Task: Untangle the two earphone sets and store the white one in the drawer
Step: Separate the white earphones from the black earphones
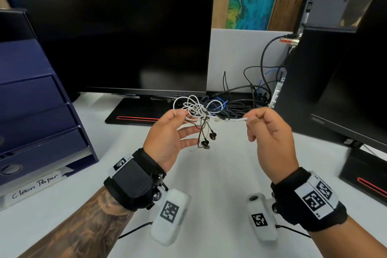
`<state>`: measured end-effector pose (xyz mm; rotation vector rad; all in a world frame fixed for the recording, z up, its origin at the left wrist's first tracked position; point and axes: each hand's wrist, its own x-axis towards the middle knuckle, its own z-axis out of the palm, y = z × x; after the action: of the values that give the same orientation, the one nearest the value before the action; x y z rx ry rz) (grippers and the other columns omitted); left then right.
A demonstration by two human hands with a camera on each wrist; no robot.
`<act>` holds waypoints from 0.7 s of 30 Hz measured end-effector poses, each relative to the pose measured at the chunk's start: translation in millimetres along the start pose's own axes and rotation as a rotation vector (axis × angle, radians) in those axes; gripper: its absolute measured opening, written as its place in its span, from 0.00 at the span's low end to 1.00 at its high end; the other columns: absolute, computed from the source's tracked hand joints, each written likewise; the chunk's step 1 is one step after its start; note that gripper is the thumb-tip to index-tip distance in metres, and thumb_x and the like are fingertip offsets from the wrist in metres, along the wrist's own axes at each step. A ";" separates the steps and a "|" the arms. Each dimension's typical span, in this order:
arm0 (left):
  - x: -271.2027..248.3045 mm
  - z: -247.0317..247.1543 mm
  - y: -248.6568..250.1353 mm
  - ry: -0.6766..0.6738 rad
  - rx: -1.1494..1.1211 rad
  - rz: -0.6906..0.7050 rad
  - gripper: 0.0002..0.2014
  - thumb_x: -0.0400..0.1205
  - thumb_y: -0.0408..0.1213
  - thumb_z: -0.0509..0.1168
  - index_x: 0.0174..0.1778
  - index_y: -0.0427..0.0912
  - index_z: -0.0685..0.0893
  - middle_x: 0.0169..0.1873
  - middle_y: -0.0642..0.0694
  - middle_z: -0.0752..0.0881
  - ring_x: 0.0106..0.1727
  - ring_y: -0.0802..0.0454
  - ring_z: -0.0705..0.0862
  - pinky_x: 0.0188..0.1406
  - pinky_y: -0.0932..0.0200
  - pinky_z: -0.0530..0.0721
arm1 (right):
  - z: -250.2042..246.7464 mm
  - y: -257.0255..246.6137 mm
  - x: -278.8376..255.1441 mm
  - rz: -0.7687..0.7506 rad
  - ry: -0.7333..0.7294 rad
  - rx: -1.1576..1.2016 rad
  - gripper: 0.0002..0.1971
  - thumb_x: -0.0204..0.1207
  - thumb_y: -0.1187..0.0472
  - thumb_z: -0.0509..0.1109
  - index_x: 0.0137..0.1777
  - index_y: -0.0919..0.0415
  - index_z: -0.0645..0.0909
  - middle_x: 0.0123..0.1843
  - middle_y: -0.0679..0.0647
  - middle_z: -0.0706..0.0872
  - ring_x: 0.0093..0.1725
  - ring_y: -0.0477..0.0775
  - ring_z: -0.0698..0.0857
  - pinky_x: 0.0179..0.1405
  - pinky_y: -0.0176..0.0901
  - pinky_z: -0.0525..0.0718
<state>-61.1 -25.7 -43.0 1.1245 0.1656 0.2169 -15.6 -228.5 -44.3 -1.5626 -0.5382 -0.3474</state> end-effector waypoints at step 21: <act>-10.3 7.5 -10.7 -0.101 0.072 -0.075 0.08 0.89 0.39 0.59 0.51 0.40 0.80 0.41 0.41 0.86 0.41 0.44 0.90 0.34 0.53 0.87 | 11.0 5.1 -16.3 0.016 -0.334 -0.122 0.29 0.82 0.68 0.72 0.78 0.45 0.74 0.62 0.41 0.86 0.53 0.46 0.87 0.51 0.33 0.84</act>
<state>-68.3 -39.3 -49.3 1.1958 0.1262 0.0872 -27.7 -219.7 -58.0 -1.7543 -0.7735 -0.1060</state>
